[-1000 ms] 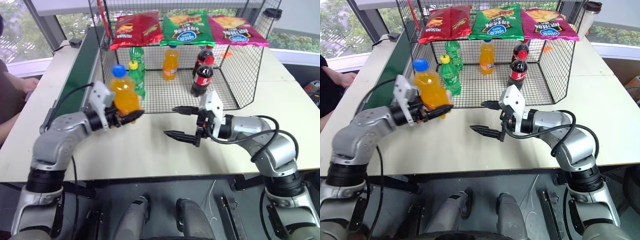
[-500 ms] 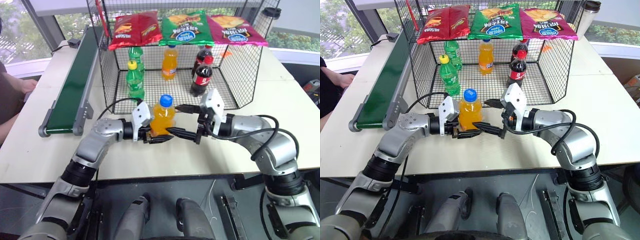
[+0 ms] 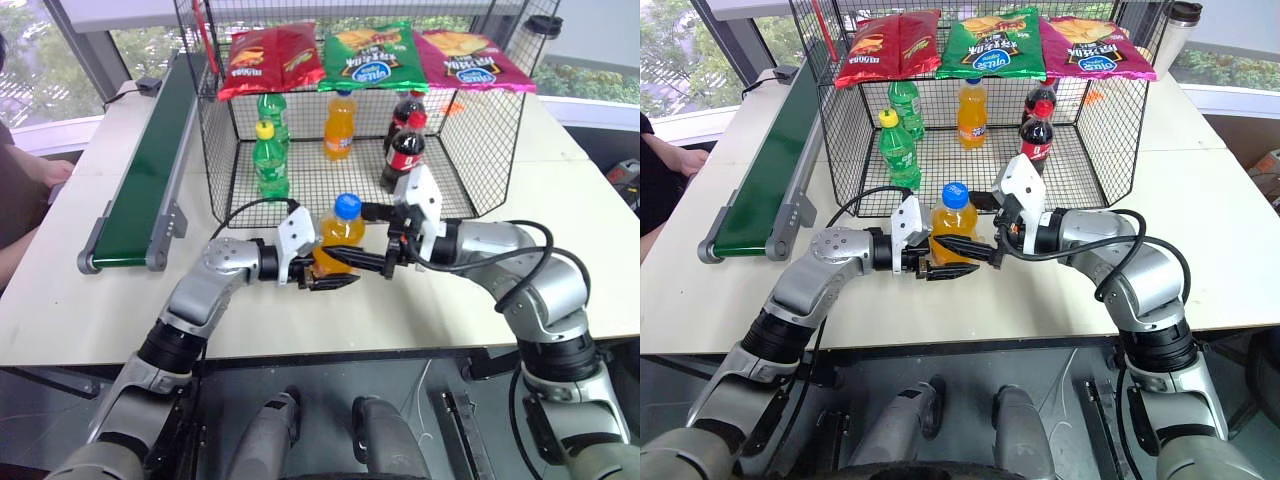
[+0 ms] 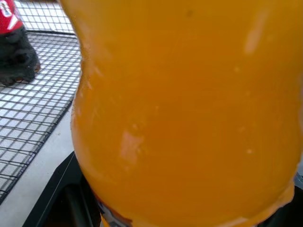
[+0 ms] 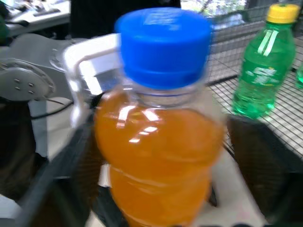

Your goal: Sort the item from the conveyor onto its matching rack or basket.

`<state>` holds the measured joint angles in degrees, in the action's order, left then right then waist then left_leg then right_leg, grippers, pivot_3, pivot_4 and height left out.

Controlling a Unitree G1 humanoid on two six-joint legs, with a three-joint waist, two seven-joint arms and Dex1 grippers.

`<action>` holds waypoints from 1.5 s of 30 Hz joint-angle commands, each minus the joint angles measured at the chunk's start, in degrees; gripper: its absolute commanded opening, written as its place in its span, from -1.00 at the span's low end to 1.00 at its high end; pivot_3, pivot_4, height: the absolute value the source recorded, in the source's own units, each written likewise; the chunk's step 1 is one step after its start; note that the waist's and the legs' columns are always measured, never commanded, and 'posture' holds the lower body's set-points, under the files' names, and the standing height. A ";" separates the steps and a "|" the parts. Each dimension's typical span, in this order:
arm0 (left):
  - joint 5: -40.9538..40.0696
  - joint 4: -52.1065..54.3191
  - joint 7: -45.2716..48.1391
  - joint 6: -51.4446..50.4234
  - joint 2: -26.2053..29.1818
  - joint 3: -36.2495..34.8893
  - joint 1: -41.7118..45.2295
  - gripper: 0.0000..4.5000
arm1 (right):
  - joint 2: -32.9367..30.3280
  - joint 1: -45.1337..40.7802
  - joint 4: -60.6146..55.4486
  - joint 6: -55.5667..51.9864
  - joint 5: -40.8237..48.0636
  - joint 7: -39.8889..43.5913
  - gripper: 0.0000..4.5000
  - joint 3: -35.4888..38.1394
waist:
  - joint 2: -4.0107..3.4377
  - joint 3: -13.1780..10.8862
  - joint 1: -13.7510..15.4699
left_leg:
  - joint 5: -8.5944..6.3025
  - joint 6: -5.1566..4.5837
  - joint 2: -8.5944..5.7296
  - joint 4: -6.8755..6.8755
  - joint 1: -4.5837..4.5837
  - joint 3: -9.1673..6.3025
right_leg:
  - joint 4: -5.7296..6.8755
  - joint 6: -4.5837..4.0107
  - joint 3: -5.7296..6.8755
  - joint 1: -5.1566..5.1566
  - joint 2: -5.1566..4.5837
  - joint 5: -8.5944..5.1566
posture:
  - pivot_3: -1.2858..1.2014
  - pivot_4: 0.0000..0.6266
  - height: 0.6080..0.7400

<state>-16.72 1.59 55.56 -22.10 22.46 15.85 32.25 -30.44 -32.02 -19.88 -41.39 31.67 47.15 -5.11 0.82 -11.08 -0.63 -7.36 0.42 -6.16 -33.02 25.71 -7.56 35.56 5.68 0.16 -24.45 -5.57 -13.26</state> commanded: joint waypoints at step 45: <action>7.00 15.96 -34.80 -4.14 -4.70 -15.28 -15.01 0.97 | 18.91 -24.30 48.65 32.72 -22.70 -22.08 0.09 2.29 | -0.03 0.00 -0.15 | 0.09 0.14 -0.03 -0.03 -0.30 0.03 | 0.57 0.10 -0.09 -0.04 0.20 0.07 | 0.03 -0.52 0.97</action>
<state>-10.09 14.74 21.54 -26.12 17.82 0.89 17.41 -11.88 -53.25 28.62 -12.63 9.55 25.93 -4.57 0.78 -11.08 -0.78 -7.26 0.56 -6.19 -33.04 25.41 -7.53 36.13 5.78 0.06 -24.48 -5.37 -13.18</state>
